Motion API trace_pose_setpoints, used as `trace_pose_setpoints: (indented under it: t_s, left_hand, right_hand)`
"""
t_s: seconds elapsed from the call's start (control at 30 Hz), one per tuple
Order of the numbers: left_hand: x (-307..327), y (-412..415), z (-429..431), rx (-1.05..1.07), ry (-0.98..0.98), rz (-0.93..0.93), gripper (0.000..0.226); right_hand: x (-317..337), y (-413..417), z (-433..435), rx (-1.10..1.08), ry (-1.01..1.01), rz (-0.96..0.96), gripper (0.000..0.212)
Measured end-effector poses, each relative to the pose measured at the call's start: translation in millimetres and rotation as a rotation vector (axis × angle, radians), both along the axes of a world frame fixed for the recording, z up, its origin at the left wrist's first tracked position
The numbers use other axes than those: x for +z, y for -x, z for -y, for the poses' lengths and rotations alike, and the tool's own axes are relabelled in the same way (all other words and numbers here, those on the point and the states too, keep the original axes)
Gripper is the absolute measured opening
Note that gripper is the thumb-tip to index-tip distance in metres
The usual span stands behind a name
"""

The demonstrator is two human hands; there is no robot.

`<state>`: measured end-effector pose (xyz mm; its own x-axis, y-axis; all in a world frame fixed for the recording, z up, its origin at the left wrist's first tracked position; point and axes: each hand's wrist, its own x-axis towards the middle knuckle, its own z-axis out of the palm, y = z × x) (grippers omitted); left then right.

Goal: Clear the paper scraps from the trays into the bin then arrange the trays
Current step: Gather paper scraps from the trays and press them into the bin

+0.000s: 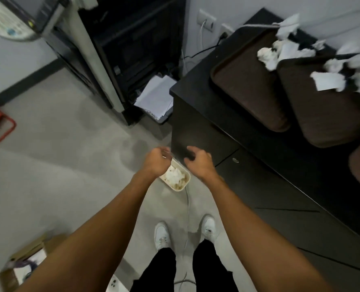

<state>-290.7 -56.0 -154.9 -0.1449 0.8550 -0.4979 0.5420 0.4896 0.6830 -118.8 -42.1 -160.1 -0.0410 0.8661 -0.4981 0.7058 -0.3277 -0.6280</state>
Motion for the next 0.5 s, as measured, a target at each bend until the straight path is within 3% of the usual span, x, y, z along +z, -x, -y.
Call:
trace_pose_setpoints:
  t_s: [0.27, 0.5]
  left_hand:
    - [117, -48, -5, -0.09, -0.258, 0.075, 0.027]
    - [193, -130, -34, -0.286, -0.429, 0.117, 0.033]
  right_hand:
    - [125, -54, 16, -0.14, -0.282, -0.111, 0.045]
    - [205, -141, 26, -0.296, -0.48, -0.099, 0.046]
